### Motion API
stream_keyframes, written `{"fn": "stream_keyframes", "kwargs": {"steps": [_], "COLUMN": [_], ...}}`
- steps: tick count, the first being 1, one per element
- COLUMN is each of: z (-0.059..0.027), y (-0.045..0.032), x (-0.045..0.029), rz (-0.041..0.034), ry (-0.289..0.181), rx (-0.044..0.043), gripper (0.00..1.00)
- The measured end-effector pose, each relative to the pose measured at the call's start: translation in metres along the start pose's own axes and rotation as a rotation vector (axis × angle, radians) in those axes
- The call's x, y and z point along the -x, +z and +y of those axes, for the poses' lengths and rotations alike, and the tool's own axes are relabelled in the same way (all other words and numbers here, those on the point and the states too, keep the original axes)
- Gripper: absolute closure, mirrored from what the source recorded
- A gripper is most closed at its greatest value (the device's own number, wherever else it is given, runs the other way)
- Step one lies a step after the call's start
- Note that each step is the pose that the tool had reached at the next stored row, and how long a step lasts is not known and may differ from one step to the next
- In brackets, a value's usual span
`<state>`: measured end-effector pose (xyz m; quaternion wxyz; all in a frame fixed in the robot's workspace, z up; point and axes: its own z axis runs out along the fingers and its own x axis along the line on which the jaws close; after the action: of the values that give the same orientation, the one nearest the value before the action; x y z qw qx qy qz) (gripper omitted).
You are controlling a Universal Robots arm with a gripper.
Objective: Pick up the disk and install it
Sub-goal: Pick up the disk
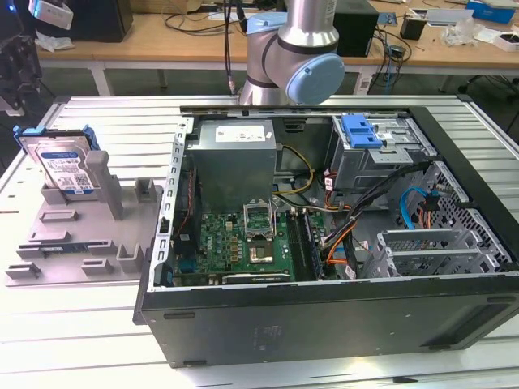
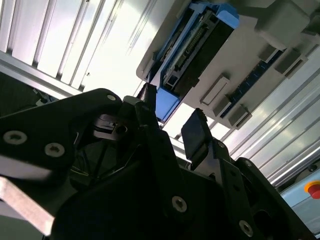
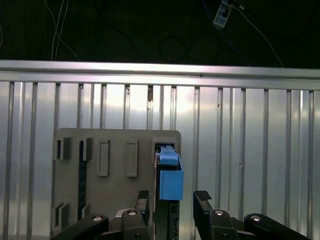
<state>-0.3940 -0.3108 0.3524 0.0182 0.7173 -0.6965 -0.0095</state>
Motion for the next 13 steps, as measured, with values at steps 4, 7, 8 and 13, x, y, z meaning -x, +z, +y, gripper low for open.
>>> {"fn": "stream_keyframes", "kwargs": {"steps": [4, 7, 8, 13], "z": [-0.0001, -0.0002, -0.0002, 0.0004], "y": [0.0041, 0.0071, 0.0078, 0.0116], "x": [0.0, 0.0001, 0.0001, 0.0001], "rz": [-0.0001, -0.0001, 0.0, 0.0001], "ry": [0.0, 0.0, 0.0, 0.0], "rx": [0.0, 0.0, 0.0, 0.0002], "gripper": [0.52, 0.52, 0.52, 0.52]}}
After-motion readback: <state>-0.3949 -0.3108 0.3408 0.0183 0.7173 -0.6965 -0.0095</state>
